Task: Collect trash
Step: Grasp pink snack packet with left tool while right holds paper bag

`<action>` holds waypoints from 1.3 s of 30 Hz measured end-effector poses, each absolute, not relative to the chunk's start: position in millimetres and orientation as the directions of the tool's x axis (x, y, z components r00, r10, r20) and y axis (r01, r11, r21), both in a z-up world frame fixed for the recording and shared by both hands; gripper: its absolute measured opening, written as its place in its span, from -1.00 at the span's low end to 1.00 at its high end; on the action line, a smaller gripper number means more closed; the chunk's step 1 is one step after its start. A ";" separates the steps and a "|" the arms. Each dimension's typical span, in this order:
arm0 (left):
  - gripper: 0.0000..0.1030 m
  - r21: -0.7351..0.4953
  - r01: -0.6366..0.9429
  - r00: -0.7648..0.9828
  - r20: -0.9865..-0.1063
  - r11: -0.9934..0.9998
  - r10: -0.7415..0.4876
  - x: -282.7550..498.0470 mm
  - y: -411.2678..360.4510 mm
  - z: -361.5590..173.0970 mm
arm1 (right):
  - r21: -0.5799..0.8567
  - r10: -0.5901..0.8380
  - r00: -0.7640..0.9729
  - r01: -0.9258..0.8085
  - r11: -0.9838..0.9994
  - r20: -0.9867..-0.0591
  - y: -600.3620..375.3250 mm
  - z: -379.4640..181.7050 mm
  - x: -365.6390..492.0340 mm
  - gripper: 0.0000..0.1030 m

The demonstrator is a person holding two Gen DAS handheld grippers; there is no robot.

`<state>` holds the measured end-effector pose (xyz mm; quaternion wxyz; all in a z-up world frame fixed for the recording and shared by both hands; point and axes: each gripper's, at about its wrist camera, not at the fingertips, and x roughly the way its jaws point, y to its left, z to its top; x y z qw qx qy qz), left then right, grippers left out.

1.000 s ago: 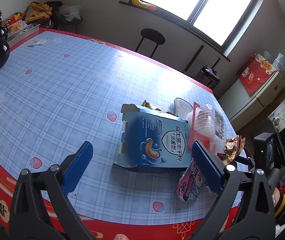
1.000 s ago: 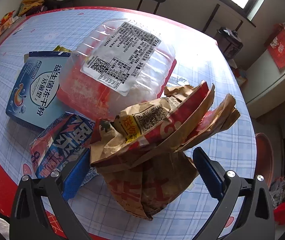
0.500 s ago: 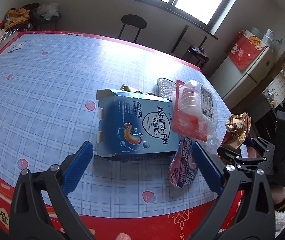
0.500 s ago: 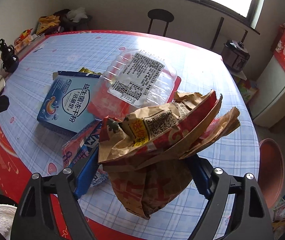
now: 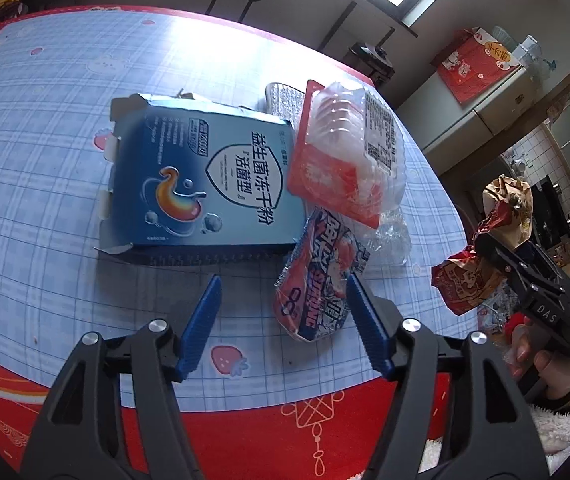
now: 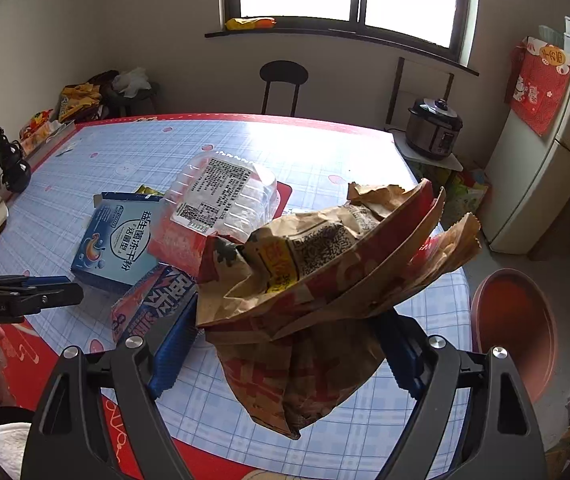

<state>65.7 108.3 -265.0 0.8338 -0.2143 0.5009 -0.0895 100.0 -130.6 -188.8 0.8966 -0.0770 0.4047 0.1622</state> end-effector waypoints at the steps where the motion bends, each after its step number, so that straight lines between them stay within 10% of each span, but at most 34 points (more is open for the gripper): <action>1: 0.11 -0.461 -0.054 0.467 -0.796 0.886 -0.385 67.4 104.0 -270.4 | -0.004 0.224 0.619 -0.345 0.939 -0.752 -135.1 -189.6 99.3 0.59; 39: -0.61 -0.442 0.154 0.367 -0.805 0.884 -0.467 104.9 60.1 -313.7 | -0.023 0.118 0.635 -0.209 0.978 -0.764 -184.4 -198.8 84.9 0.60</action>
